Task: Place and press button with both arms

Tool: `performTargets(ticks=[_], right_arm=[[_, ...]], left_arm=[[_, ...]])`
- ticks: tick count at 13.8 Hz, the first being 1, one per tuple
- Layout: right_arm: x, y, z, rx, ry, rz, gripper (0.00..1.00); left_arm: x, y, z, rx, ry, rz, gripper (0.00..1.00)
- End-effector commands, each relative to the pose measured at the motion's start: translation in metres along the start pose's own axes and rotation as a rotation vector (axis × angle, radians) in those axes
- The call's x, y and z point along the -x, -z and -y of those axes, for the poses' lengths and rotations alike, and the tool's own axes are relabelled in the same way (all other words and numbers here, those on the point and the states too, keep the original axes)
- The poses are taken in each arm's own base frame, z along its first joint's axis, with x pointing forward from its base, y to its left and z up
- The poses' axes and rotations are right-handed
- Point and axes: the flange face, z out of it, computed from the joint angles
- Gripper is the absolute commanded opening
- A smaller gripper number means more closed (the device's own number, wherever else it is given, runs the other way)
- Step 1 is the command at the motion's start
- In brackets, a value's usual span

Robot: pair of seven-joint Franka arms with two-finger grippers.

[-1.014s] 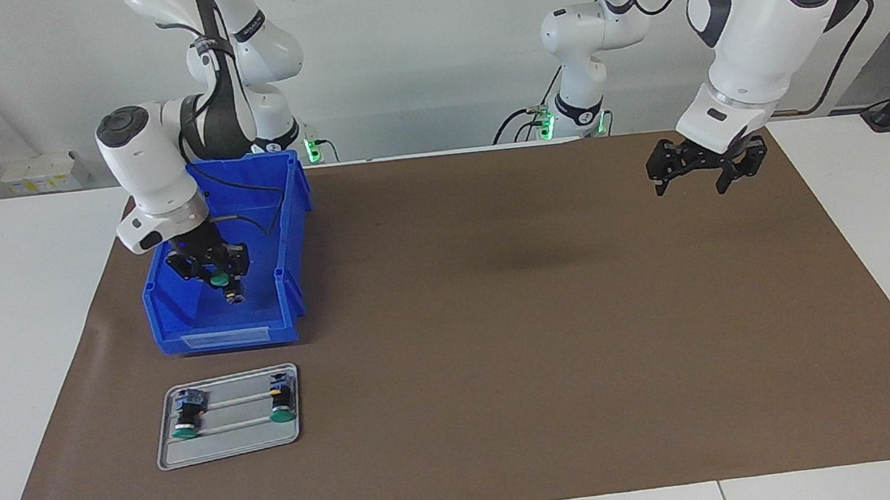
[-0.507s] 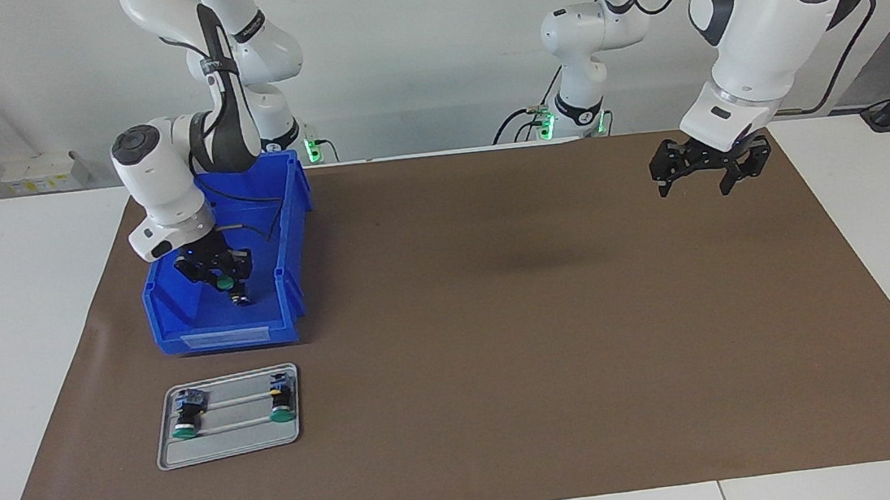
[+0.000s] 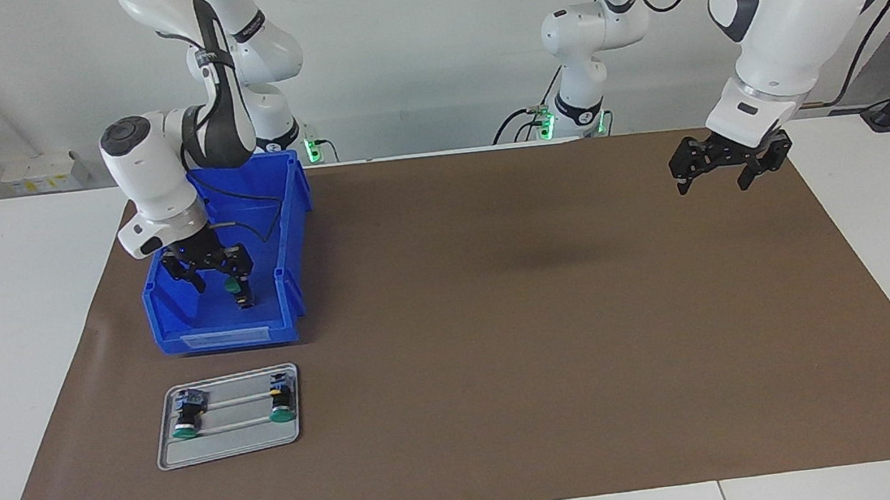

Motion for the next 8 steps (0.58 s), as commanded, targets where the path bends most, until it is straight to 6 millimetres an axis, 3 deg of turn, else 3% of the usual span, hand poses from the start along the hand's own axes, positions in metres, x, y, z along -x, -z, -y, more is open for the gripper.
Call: performTargets(ticks=[1, 3, 6, 8], right_arm=[[-0.019, 0.064, -0.002, -0.009, -0.016, 0.025, 1.0], [-0.025, 0.112, -0.002, 0.019, -0.004, 0.066, 1.0], [-0.024, 0.163, 0.001, 0.086, 0.021, 0.096, 1.0], [-0.034, 0.166, 0.009, 0.095, 0.035, 0.111, 1.0]], left_arm=[[0.009, 0.001, 0.002, -0.016, -0.006, -0.009, 1.0], [0.009, 0.001, 0.002, -0.016, -0.006, -0.009, 1.0], [0.009, 0.001, 0.002, -0.016, -0.006, -0.009, 1.0], [0.009, 0.001, 0.002, -0.016, -0.006, -0.009, 1.0]])
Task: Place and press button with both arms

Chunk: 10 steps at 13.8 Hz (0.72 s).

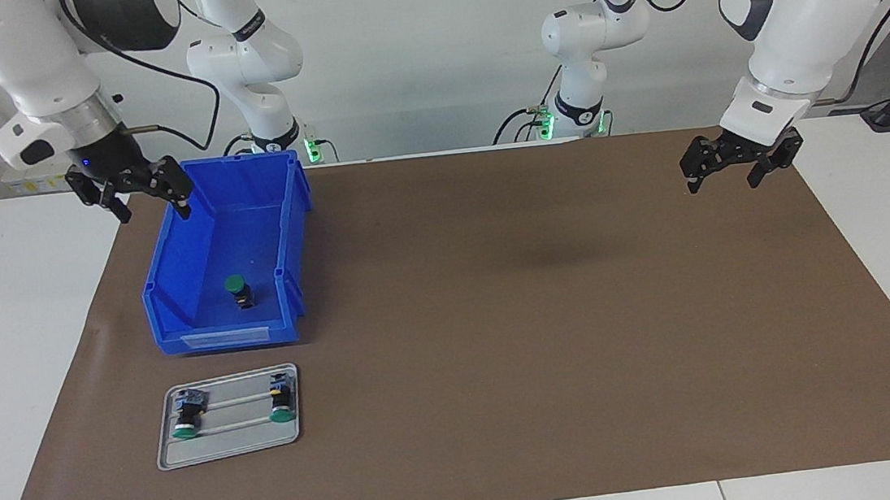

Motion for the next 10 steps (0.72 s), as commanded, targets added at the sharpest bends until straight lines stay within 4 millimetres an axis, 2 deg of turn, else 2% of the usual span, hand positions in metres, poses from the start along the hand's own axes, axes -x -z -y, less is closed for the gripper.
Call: performTargets(ticks=[1, 4, 10], right_arm=[[-0.021, 0.001, 0.007, 0.026, 0.013, 0.025, 1.0], [-0.017, -0.015, 0.011, 0.018, 0.032, 0.041, 1.0], [-0.015, -0.014, 0.011, 0.01, 0.056, 0.046, 1.0]], left_arm=[[0.009, 0.001, 0.002, -0.016, -0.007, -0.009, 1.0], [0.009, 0.001, 0.002, -0.016, -0.007, -0.009, 1.0], [0.009, 0.001, 0.002, -0.016, -0.007, -0.009, 1.0]])
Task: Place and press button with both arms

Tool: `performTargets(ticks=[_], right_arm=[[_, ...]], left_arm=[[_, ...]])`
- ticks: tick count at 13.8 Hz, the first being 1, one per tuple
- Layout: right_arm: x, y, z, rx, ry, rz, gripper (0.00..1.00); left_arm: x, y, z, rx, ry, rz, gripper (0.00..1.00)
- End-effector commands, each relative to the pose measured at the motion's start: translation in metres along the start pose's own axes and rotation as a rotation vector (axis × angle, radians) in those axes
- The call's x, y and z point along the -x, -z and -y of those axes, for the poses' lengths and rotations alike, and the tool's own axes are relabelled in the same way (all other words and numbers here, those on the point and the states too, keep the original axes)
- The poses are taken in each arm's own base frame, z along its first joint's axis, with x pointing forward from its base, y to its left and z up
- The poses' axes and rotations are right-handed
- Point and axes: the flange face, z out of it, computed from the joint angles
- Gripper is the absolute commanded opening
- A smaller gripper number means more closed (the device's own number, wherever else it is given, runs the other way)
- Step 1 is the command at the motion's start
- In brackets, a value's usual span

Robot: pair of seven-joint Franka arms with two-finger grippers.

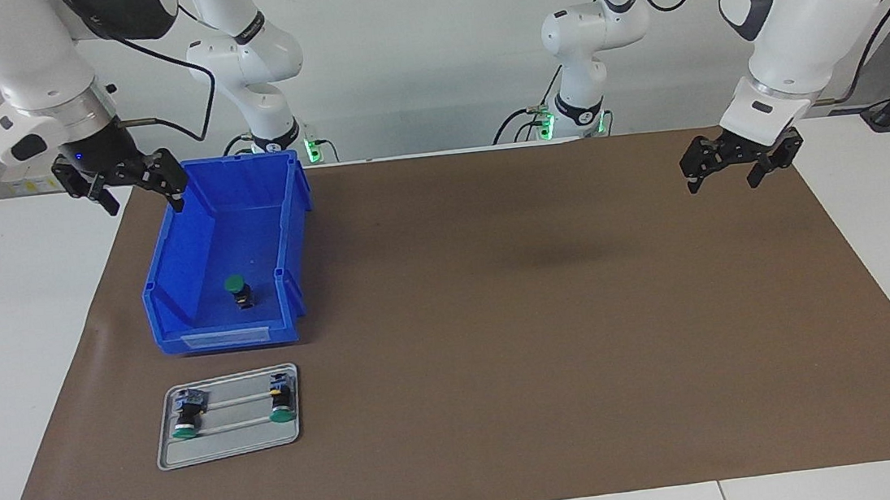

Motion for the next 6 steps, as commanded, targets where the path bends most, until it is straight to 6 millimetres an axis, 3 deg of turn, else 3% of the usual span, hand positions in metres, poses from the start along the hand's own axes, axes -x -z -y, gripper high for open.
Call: performTargets(ticks=[1, 5, 6], right_arm=[[0.004, 0.003, 0.0, 0.003, 0.026, -0.001, 1.0], [0.006, 0.003, -0.001, 0.004, 0.035, 0.005, 1.0], [0.006, 0.003, -0.001, 0.004, 0.031, 0.007, 1.0]], left_arm=[[0.009, 0.001, 0.002, -0.016, -0.007, -0.009, 1.0], [0.009, 0.001, 0.002, -0.016, -0.007, -0.009, 1.0], [0.008, 0.022, 0.002, -0.013, -0.005, -0.073, 1.0]])
